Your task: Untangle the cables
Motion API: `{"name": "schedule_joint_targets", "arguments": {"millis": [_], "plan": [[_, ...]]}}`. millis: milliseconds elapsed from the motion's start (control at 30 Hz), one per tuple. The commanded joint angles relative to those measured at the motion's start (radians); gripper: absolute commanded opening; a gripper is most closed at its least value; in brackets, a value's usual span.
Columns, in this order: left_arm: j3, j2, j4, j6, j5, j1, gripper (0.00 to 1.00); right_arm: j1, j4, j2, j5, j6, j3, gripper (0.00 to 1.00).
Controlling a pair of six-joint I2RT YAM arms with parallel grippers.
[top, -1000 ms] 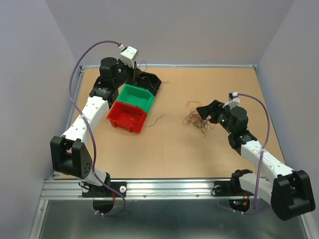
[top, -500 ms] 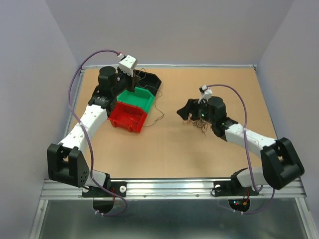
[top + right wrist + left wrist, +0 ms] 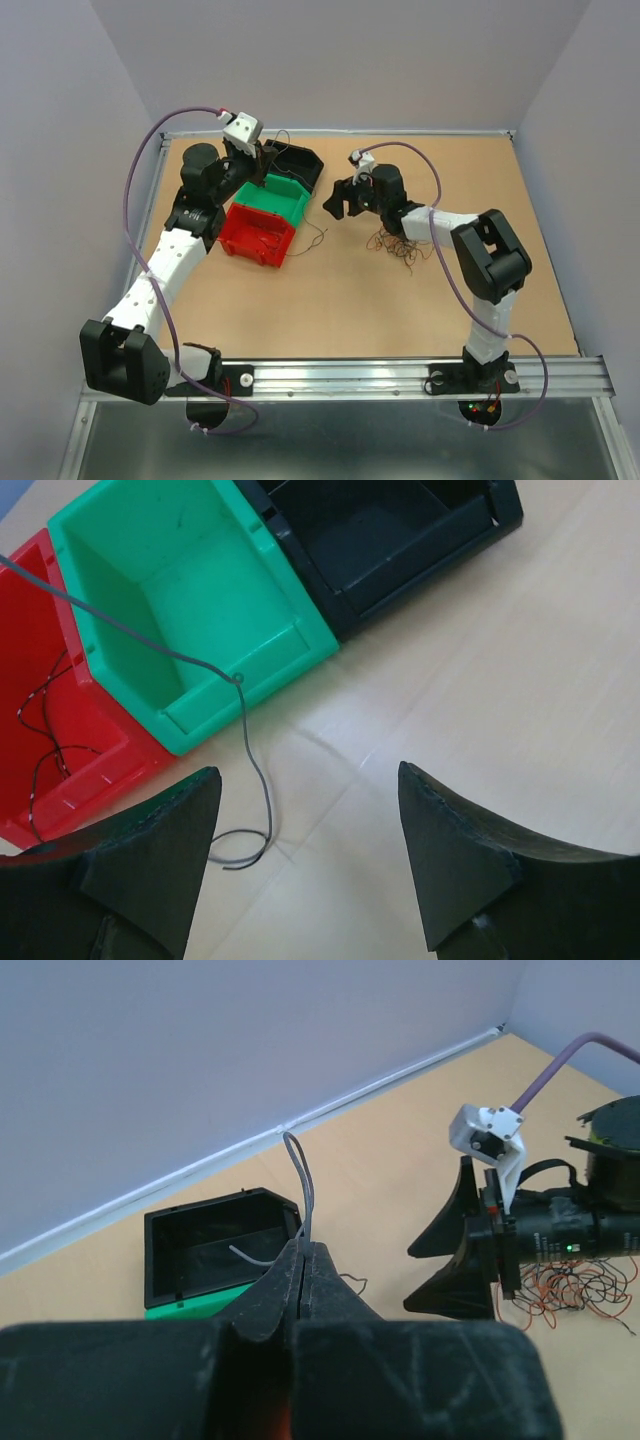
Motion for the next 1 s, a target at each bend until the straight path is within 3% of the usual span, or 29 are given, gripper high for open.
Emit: {"name": "schedule_joint_targets", "arguments": {"millis": [0,200,300,400,433,500,600,767,967], "plan": [[-0.011,-0.035,0.053,-0.019,0.015,-0.003,0.00,0.011,0.127,0.059,-0.083,-0.073,0.124,0.76],[-0.007,-0.029,0.046,-0.019,-0.006,-0.003,0.00,0.021,0.189,0.144,-0.186,-0.079,0.233,0.72],[0.000,-0.012,0.039,-0.025,-0.028,-0.003,0.00,0.024,0.212,0.190,-0.208,-0.064,0.280,0.58],[0.011,0.010,0.030,-0.031,-0.052,-0.001,0.00,0.026,0.236,0.225,-0.229,-0.037,0.311,0.34],[0.012,0.016,0.030,-0.031,-0.058,0.002,0.00,0.027,0.245,0.228,-0.234,-0.027,0.317,0.15],[0.016,0.037,0.031,-0.037,-0.097,0.006,0.00,0.027,0.264,0.213,-0.220,-0.001,0.316,0.01],[0.029,0.088,0.037,-0.068,-0.135,0.045,0.00,0.032,0.270,0.155,-0.151,0.020,0.304,0.01],[0.092,0.215,0.013,-0.144,-0.057,0.153,0.00,0.072,0.264,0.079,-0.133,0.043,0.340,0.00],[0.068,0.237,0.062,-0.170,-0.015,0.201,0.00,0.084,0.256,0.147,-0.128,0.066,0.497,0.01]]}}
